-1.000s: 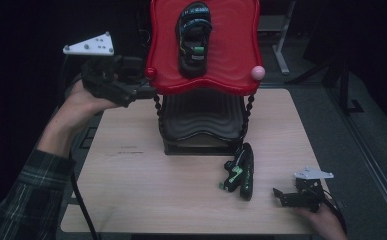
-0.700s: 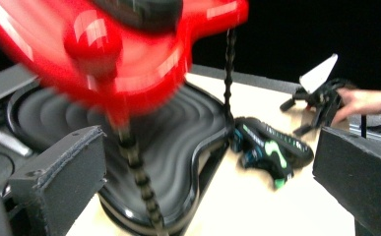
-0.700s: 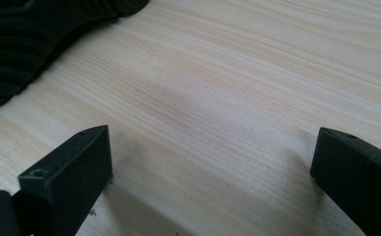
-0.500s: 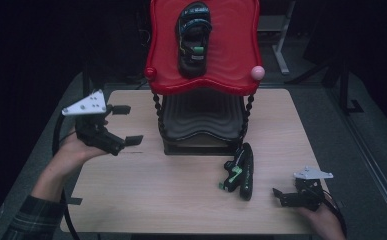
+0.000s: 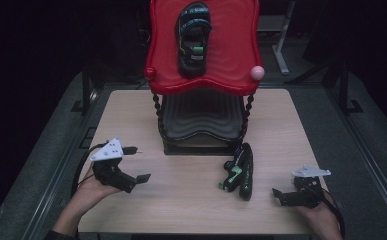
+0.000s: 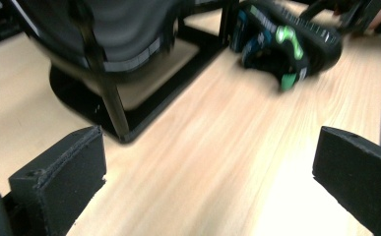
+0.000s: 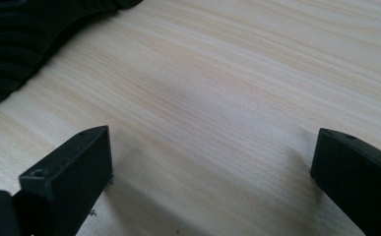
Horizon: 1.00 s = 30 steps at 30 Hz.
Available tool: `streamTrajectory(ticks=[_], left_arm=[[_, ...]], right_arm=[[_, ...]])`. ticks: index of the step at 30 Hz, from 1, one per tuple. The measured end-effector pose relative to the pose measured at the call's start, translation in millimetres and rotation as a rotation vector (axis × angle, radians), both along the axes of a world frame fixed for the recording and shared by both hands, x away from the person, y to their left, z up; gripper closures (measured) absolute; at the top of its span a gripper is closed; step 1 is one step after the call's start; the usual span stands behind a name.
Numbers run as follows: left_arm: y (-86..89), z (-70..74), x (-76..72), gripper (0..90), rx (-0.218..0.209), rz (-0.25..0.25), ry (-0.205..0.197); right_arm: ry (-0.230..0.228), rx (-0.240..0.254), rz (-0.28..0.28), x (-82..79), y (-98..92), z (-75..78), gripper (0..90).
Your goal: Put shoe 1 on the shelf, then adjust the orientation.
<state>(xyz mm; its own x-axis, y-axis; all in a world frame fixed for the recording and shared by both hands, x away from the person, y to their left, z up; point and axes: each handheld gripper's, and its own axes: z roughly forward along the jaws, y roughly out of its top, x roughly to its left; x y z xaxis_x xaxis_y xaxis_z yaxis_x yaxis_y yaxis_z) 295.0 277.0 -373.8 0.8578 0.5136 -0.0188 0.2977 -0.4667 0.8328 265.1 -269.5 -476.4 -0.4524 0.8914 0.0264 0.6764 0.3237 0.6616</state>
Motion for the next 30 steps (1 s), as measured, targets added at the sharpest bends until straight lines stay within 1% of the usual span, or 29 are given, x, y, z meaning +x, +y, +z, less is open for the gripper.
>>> streamTrajectory(ticks=[2, 5, 6, 8, 11, 15, 16, 18, 20, 21, 23, 24, 25, 28, 30], left_arm=[[0.3, -12.4, -1.1, 0.0, 0.021, 0.005, 0.024], [1.4, -24.7, -1.6, 0.0, 0.061, 0.025, 0.032], [2.3, -29.4, -1.8, 0.0, 0.068, 0.036, 0.039], [4.3, -40.7, -1.7, 0.0, 0.070, 0.046, 0.066], [5.7, -59.4, -0.7, 0.0, 0.117, 0.055, 0.106], [6.5, -78.6, 3.6, 0.0, 0.197, 0.064, 0.131], [6.7, -81.0, 4.7, 0.0, 0.202, 0.067, 0.136], [8.1, -86.0, 7.8, 0.0, 0.208, 0.070, 0.142], [10.0, -89.4, 10.0, 0.0, 0.208, 0.080, 0.152], [11.2, -91.0, 10.8, 0.0, 0.210, 0.082, 0.149], [13.7, -94.3, 12.3, 0.0, 0.212, 0.087, 0.156], [14.9, -95.8, 12.5, 0.0, 0.214, 0.088, 0.149], [15.7, -96.9, 12.4, 0.0, 0.210, 0.089, 0.139], [16.8, -98.4, 12.5, 0.0, 0.210, 0.084, 0.120], [17.7, -100.8, 12.1, 0.0, 0.184, 0.083, 0.103]], right_arm=[[0.003, 0.008, 0.011, -0.5, 0.3, 1.2, 1.8], [-0.002, 0.019, 0.020, -1.0, 0.8, 4.9, 1.8], [-0.009, 0.025, 0.028, -1.3, 0.9, 7.7, 2.6], [-0.017, 0.048, 0.034, -2.3, 1.6, 13.0, 7.6], [-0.034, 0.079, 0.065, -3.2, 3.7, 22.0, 22.4], [-0.045, 0.109, 0.101, -2.4, 8.9, 34.7, 51.6], [-0.048, 0.113, 0.108, -1.4, 10.6, 37.5, 57.0], [-0.069, 0.121, 0.138, -0.3, 13.7, 41.8, 67.7], [-0.082, 0.144, 0.157, 2.8, 17.9, 48.3, 78.3], [-0.087, 0.149, 0.158, 4.1, 19.3, 50.2, 81.7], [-0.098, 0.173, 0.165, 8.5, 22.6, 56.2, 89.6], [-0.110, 0.184, 0.175, 10.8, 24.5, 59.3, 89.7], [-0.112, 0.193, 0.181, 13.2, 26.9, 62.7, 89.7], [-0.133, 0.208, 0.206, 19.7, 36.1, 71.9, 89.7], [-0.145, 0.224, 0.227, 24.6, 42.9, 76.4, 89.7]])
